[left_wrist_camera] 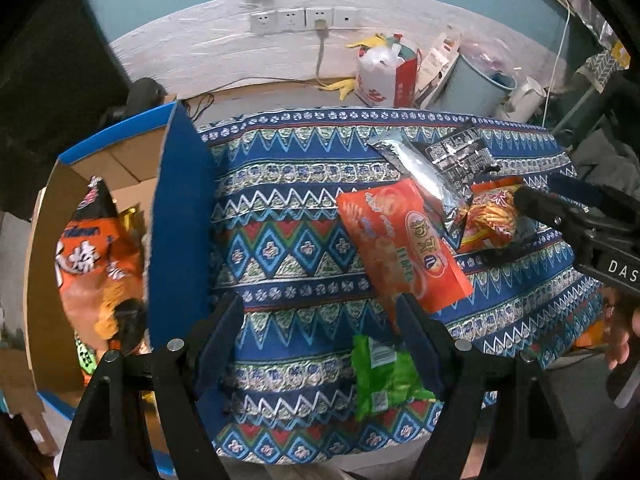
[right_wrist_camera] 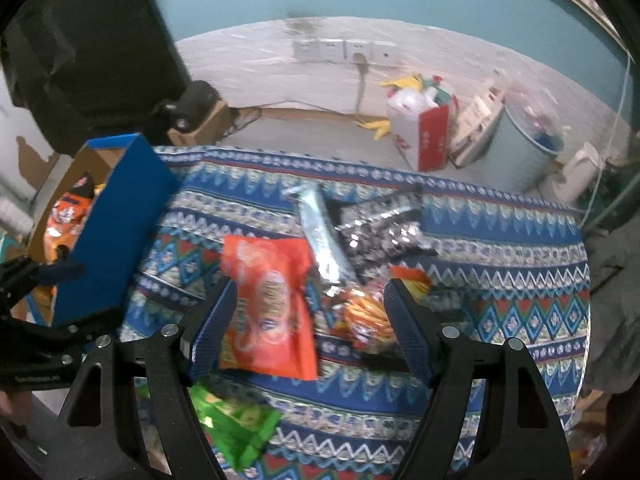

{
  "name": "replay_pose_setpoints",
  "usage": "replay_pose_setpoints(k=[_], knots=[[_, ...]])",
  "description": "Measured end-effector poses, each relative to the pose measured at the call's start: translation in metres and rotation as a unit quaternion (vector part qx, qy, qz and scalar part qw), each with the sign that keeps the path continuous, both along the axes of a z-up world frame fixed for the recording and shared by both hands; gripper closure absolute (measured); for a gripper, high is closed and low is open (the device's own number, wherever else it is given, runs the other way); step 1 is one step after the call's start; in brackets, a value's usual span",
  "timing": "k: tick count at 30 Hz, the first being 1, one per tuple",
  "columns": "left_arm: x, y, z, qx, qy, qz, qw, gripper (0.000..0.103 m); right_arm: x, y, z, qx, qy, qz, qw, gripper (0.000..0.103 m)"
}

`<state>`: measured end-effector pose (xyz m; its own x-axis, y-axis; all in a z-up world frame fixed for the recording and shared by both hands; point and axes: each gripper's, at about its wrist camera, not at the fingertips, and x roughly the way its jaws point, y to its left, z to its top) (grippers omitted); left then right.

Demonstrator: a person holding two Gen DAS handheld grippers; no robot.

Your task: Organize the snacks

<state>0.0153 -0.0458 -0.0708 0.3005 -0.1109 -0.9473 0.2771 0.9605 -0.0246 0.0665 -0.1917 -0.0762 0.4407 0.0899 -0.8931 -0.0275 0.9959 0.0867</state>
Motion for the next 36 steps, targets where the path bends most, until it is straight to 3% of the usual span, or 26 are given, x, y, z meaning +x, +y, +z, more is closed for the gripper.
replay_pose_setpoints(k=[8, 30, 31, 33, 36], knots=[[0.016, -0.02, -0.012, 0.002, 0.005, -0.005, 1.0, 0.023, 0.007, -0.028, -0.019, -0.007, 0.023, -0.029, 0.999, 0.027], [0.059, -0.049, -0.072, -0.029, 0.09, 0.028, 0.9951, 0.023, 0.033, -0.051, -0.102, -0.017, 0.103, -0.046, 0.993, 0.027], [0.061, -0.05, -0.075, -0.031, 0.095, 0.032, 0.9945, 0.023, 0.034, -0.049, -0.105, -0.019, 0.106, -0.041, 0.993, 0.028], [0.064, -0.056, -0.081, -0.034, 0.108, 0.04, 0.9927, 0.023, 0.034, -0.044, -0.109, -0.019, 0.109, -0.028, 0.994, 0.045], [0.068, -0.065, -0.084, -0.039, 0.116, 0.047, 0.9913, 0.023, 0.031, -0.036, -0.107, -0.035, 0.1, -0.009, 0.994, 0.054]])
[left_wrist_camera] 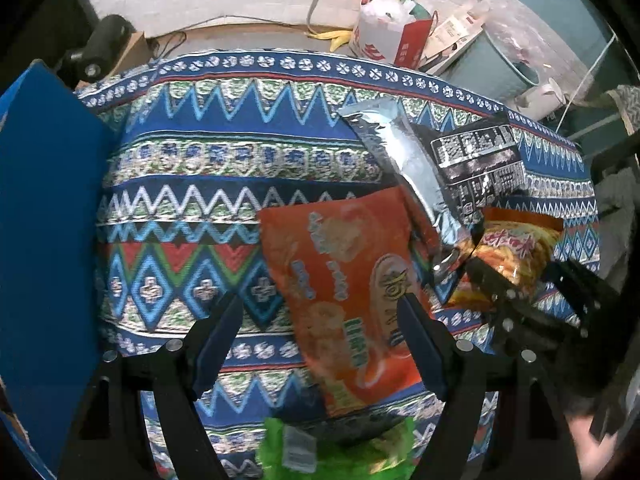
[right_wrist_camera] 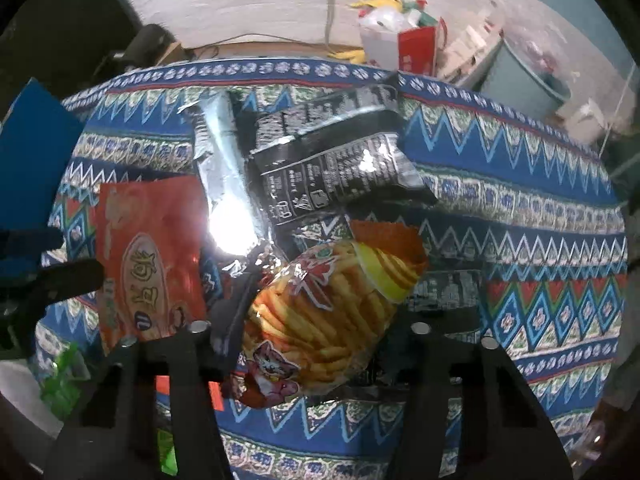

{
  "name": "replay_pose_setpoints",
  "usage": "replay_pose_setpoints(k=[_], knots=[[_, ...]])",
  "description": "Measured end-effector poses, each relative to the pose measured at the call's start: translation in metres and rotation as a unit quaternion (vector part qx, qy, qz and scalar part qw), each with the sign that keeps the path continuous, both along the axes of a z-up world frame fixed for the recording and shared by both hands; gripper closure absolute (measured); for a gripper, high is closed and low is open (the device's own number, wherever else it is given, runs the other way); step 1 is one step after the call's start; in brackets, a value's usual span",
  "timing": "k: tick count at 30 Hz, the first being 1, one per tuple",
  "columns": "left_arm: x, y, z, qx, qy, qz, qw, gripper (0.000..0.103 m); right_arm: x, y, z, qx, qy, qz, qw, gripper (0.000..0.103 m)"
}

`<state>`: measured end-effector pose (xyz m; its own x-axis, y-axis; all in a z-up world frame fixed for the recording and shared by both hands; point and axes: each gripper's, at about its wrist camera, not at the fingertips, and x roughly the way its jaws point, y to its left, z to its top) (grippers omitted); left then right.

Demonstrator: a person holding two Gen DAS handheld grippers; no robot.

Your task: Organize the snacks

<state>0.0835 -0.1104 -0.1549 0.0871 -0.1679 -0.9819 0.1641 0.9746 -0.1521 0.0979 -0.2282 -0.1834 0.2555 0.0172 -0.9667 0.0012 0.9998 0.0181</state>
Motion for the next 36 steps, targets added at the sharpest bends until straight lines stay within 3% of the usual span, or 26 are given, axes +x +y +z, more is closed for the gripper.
replay_pose_setpoints(k=[5, 7, 13, 20, 23, 26, 28, 31, 36], knots=[[0.007, -0.014, -0.002, -0.007, 0.008, 0.019, 0.9998, 0.021, -0.005, -0.001, 0.015, -0.025, -0.021, 0.012, 0.999, 0.059], [0.007, -0.019, -0.004, -0.008, 0.013, 0.026, 0.9996, 0.016, -0.008, -0.008, 0.023, -0.019, -0.03, 0.008, 0.999, 0.059], [0.005, -0.037, -0.023, 0.006, 0.035, 0.034, 0.9988, 0.014, -0.011, -0.027, 0.033, 0.004, -0.04, -0.011, 0.999, 0.059], [-0.002, -0.058, -0.048, 0.035, 0.056, 0.007, 0.9978, 0.01, -0.014, -0.038, 0.036, 0.017, -0.045, -0.017, 0.999, 0.059], [-0.006, -0.064, -0.048, 0.039, 0.044, -0.009, 0.9982, 0.011, -0.015, -0.041, 0.037, 0.02, -0.046, -0.021, 0.999, 0.059], [-0.01, -0.069, -0.044, 0.033, 0.025, -0.022, 0.9989, 0.03, -0.015, -0.041, 0.039, 0.022, -0.047, -0.021, 0.998, 0.059], [-0.01, -0.069, -0.041, 0.024, 0.023, -0.031, 0.999, 0.05, -0.015, -0.04, 0.04, 0.022, -0.049, -0.02, 0.998, 0.059], [-0.006, -0.066, -0.03, 0.017, 0.012, -0.044, 0.9988, 0.065, -0.015, -0.037, 0.042, 0.021, -0.05, -0.016, 0.998, 0.059], [-0.006, -0.061, -0.016, 0.012, -0.005, -0.07, 0.9975, 0.079, -0.016, -0.028, 0.048, 0.014, -0.058, -0.007, 0.998, 0.059]])
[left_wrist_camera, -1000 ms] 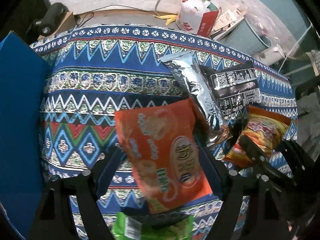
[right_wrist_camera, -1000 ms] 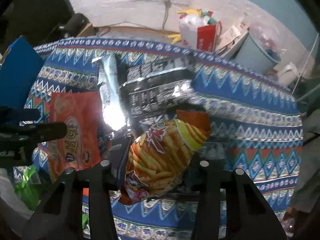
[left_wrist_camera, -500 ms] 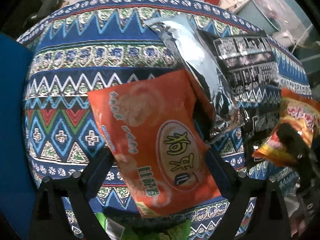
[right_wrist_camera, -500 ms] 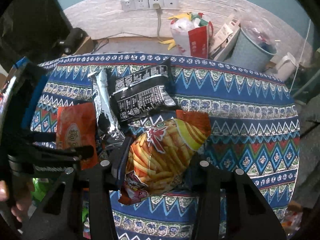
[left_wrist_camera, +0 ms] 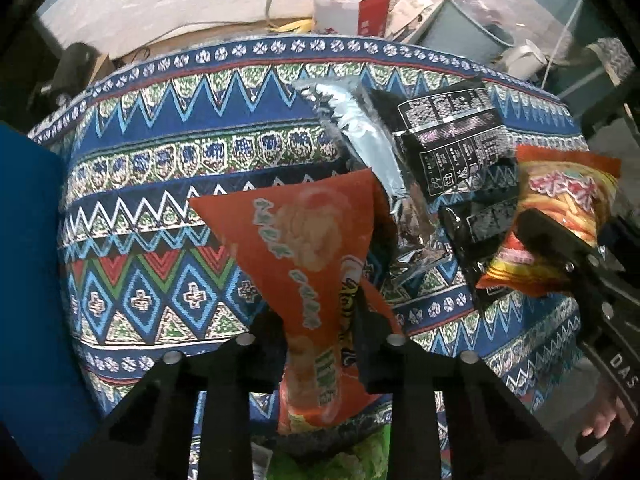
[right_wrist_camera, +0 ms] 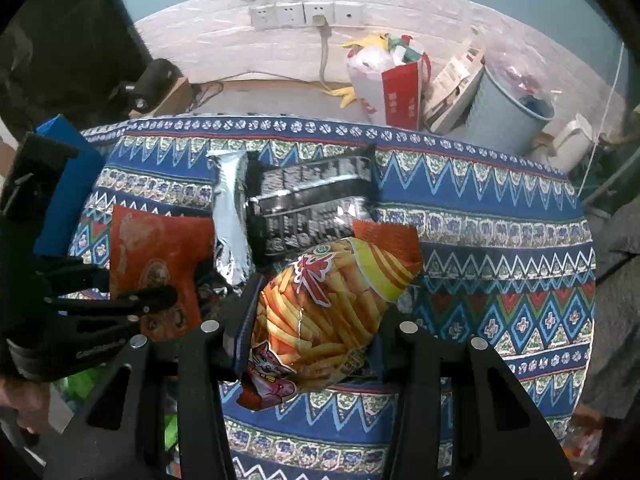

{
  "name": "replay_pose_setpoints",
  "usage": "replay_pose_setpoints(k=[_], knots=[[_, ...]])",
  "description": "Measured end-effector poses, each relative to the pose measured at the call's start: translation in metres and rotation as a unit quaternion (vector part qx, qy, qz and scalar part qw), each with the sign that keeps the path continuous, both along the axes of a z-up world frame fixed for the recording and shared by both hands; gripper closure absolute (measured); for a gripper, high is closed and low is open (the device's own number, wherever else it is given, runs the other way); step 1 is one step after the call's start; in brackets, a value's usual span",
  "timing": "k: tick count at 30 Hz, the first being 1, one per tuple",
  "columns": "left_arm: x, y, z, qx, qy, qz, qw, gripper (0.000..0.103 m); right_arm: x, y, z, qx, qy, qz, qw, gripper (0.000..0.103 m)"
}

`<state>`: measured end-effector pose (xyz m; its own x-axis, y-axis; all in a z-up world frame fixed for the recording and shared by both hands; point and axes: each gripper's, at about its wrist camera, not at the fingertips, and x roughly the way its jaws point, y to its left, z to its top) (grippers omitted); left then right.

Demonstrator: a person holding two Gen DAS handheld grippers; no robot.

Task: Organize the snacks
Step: 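Grasp the orange cracker bag with the left tool while the right tool lifts the fries bag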

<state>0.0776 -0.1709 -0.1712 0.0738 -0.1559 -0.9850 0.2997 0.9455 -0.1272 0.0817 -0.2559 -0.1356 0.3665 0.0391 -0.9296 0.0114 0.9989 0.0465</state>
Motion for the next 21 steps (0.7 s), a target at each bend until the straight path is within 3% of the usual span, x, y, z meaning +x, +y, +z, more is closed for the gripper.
replay_pose_setpoints(k=[4, 14, 21], knots=[[-0.001, 0.013, 0.011, 0.002, -0.015, -0.008, 0.9999, 0.083, 0.001, 0.006, 0.006, -0.003, -0.007, 0.003, 1.0, 0.059], [-0.012, 0.06, 0.047, -0.006, -0.063, -0.01, 0.9979, 0.083, 0.0, 0.026, 0.024, -0.015, -0.026, 0.023, 0.999, 0.059], [-0.019, 0.071, 0.069, -0.005, -0.098, -0.006, 0.9952, 0.083, -0.001, 0.044, 0.044, -0.02, -0.046, 0.04, 0.998, 0.059]])
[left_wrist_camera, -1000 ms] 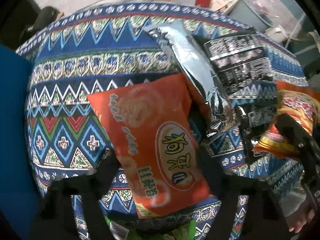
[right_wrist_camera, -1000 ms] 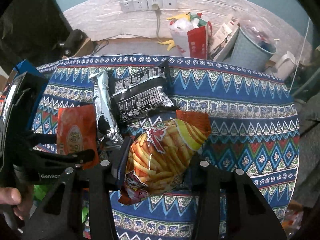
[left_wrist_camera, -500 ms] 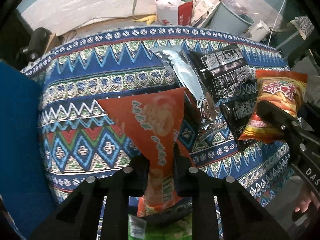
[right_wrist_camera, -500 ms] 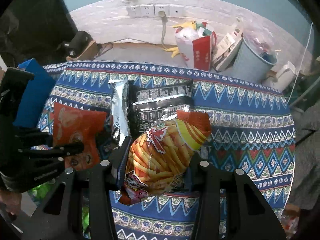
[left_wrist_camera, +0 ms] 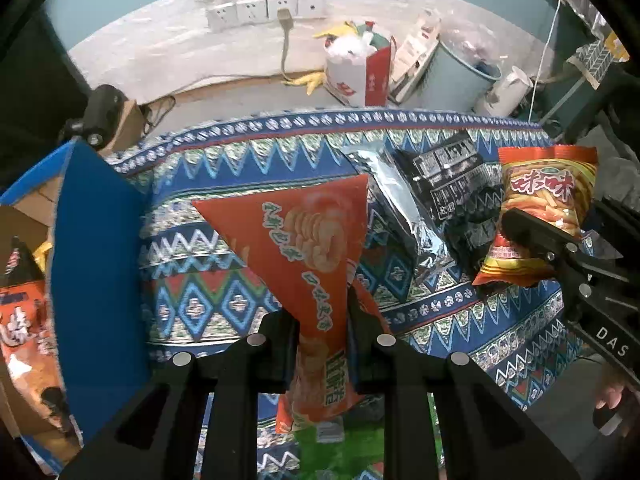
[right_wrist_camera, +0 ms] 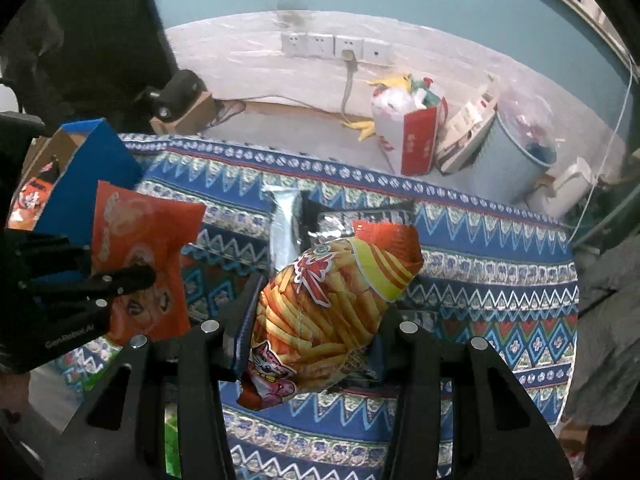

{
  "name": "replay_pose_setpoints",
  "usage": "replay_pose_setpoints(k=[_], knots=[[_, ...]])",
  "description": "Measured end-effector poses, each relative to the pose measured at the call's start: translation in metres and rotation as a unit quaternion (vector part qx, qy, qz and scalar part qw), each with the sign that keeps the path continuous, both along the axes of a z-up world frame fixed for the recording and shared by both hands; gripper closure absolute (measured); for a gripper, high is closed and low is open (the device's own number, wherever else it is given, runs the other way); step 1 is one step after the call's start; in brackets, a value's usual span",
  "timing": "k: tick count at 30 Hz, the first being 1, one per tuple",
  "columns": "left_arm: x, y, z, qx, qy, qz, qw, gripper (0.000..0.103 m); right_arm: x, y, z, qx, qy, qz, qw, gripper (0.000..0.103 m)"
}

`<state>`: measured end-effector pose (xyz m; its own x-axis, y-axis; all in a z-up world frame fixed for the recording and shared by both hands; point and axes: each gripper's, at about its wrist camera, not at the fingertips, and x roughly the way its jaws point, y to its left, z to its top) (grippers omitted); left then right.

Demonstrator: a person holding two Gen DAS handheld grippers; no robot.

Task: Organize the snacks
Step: 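Grasp the orange cracker bag with the left tool while the right tool lifts the fries bag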

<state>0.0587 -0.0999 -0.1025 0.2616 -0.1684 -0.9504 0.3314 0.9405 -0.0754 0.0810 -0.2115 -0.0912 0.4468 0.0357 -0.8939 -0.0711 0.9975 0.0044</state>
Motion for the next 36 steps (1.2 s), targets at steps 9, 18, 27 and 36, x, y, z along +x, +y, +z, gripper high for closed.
replay_pose_setpoints(k=[9, 18, 27, 36], knots=[[-0.015, 0.017, 0.033, 0.004, -0.061, -0.004, 0.9981, 0.083, -0.001, 0.025, 0.026, 0.005, -0.025, 0.021, 0.999, 0.059], [-0.024, 0.043, 0.06, -0.012, -0.079, 0.008, 0.9968, 0.083, 0.0, 0.056, 0.047, 0.01, -0.045, 0.047, 0.998, 0.059], [-0.03, 0.083, 0.086, -0.024, -0.108, 0.036, 0.9932, 0.083, 0.001, 0.087, 0.063, 0.019, -0.06, 0.076, 0.995, 0.059], [-0.034, 0.134, 0.102, -0.038, -0.12, 0.082, 0.9887, 0.083, 0.003, 0.121, 0.069, 0.024, -0.066, 0.105, 0.992, 0.059]])
